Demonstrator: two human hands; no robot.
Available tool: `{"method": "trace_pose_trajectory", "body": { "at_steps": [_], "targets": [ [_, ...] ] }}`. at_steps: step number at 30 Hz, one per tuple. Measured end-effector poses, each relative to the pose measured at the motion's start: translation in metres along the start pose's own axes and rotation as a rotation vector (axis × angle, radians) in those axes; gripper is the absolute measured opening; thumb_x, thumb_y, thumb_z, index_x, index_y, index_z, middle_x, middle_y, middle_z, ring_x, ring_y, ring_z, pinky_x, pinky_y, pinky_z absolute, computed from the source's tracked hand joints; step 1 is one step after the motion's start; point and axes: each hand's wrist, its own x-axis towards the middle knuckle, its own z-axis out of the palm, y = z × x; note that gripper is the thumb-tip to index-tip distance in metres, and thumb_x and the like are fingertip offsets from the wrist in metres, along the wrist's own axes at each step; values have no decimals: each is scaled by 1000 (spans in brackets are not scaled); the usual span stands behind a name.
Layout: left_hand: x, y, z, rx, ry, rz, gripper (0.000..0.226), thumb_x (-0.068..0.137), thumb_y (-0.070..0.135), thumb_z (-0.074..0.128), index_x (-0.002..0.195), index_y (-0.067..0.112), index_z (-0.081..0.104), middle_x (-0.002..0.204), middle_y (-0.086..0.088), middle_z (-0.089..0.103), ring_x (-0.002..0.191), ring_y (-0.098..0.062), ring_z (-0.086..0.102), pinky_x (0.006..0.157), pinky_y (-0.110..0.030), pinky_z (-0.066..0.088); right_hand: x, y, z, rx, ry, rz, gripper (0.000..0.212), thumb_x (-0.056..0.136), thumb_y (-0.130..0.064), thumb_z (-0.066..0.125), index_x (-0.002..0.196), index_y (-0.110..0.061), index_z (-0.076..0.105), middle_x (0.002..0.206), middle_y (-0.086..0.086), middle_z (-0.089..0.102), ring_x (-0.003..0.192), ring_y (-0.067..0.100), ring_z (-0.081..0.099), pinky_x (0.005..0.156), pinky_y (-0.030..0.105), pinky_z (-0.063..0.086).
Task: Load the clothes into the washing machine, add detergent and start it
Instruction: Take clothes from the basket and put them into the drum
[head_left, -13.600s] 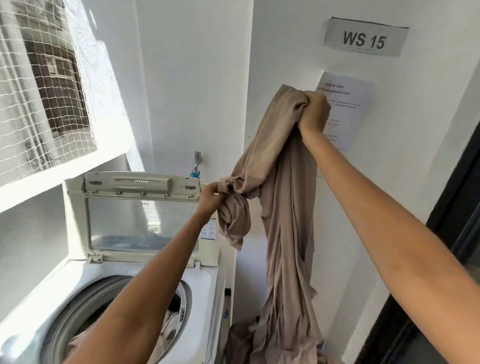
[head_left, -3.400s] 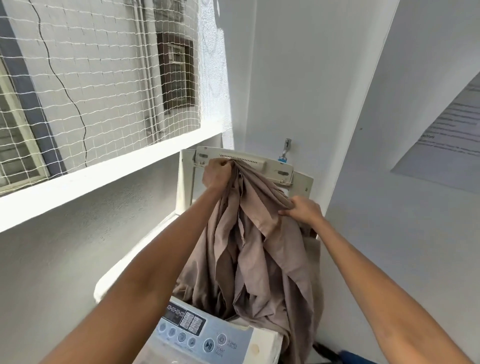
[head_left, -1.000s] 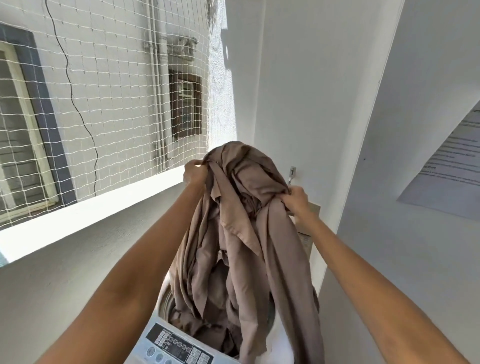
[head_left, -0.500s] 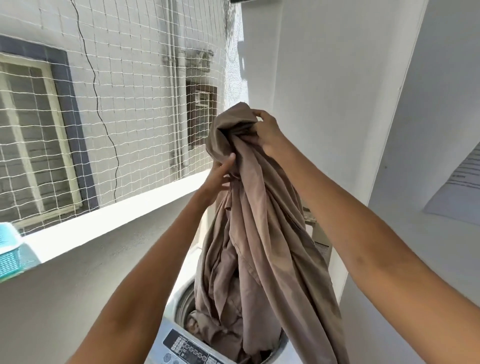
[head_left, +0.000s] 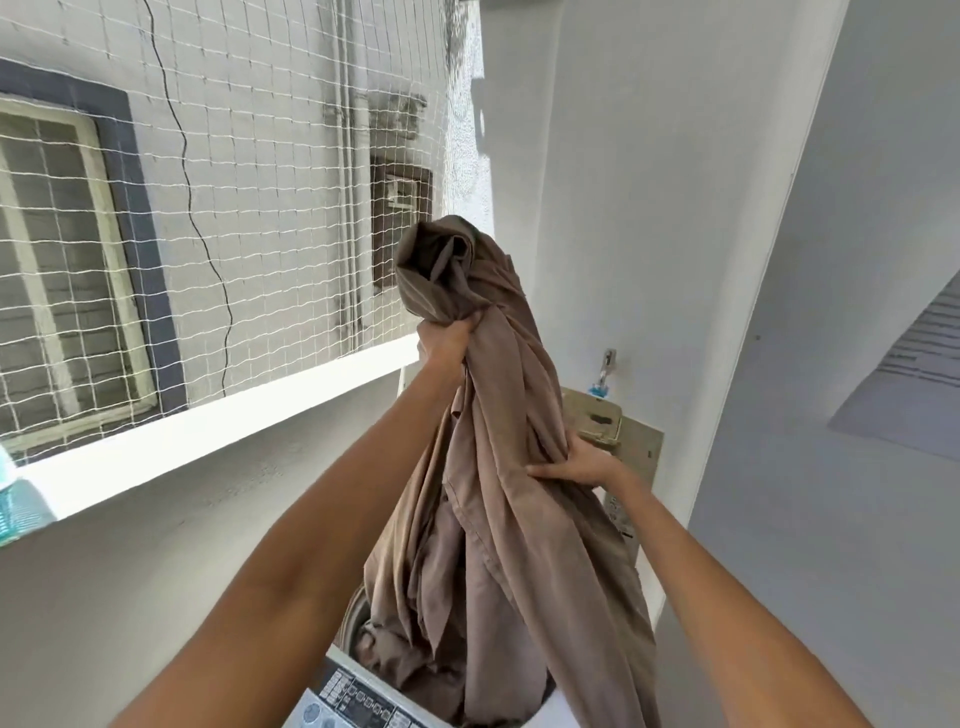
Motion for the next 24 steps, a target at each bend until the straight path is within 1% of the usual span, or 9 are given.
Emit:
{"method": "trace_pose_trajectory", "body": {
  "at_steps": [2, 4, 7, 10, 12, 14, 17, 21, 24],
  "targets": [
    [-14, 11, -3, 21, -7, 5, 80, 36, 43, 84, 105, 7, 62, 96, -10, 70, 90, -30, 66, 83, -48, 56, 3, 15, 12, -22, 68, 88, 83, 63, -55, 78, 130, -13, 52, 125, 6, 61, 113, 26, 58, 97, 37, 47],
    [-25, 18, -8, 102, 20, 21, 68, 52, 39, 86, 105, 6, 62, 98, -10, 70, 92, -31, 65, 84, -46, 55, 12, 10, 19, 55, 222, 133, 39, 78, -25, 67, 113, -7, 63, 104, 14, 67, 96, 32, 63, 83, 42, 53],
    [-29, 26, -25, 332, 67, 77, 59, 69, 42, 79, 112, 9, 58, 109, -11, 68, 100, -32, 63, 87, -44, 53, 30, -19, 17, 326, 431, 164, 18, 83, -12, 49, 90, -6, 65, 83, 18, 62, 75, 30, 58, 75, 48, 54],
    [-28, 31, -46, 617, 93, 126, 50, 79, 38, 69, 116, 9, 54, 114, -12, 65, 104, -34, 61, 83, -39, 49, 40, -76, -1, 722, 499, 91, 18, 84, -17, 44, 73, -20, 58, 91, 19, 64, 77, 29, 59, 66, 40, 50],
    [-28, 27, -57, 748, 115, 163, 40, 84, 30, 62, 115, 6, 54, 114, -14, 63, 105, -36, 60, 78, -38, 46, 37, -127, -22, 855, 521, -10, 17, 81, -12, 44, 77, -20, 58, 91, 18, 63, 70, 26, 57, 55, 29, 49],
    [-27, 19, -66, 815, 130, 167, 36, 86, 25, 56, 115, 5, 52, 116, -16, 61, 107, -37, 59, 79, -39, 46, 36, -178, -43, 957, 490, -126, 26, 84, 1, 41, 86, -19, 57, 81, 15, 58, 58, 21, 50, 47, 22, 43],
    [-24, 19, -77, 763, 127, 113, 36, 85, 21, 55, 118, 6, 51, 118, -17, 61, 109, -37, 58, 82, -40, 46, 32, -237, -59, 1115, 413, -227, 41, 86, 14, 36, 103, -14, 61, 74, 13, 55, 57, 21, 45, 54, 30, 39],
    [-7, 41, -92, 659, 158, 143, 40, 82, 17, 55, 120, 6, 52, 119, -19, 62, 109, -38, 58, 85, -41, 47, 18, -262, -47, 1326, 403, -250, 43, 87, 19, 36, 123, 4, 53, 82, 15, 56, 66, 23, 54, 64, 31, 51],
    [4, 57, -99, 594, 194, 206, 40, 80, 15, 55, 119, 7, 55, 117, -17, 63, 107, -37, 59, 81, -38, 46, 13, -260, -38, 1481, 462, -265, 41, 90, 15, 40, 127, 4, 54, 82, 13, 57, 61, 19, 53, 47, 20, 51]
  ]
}}
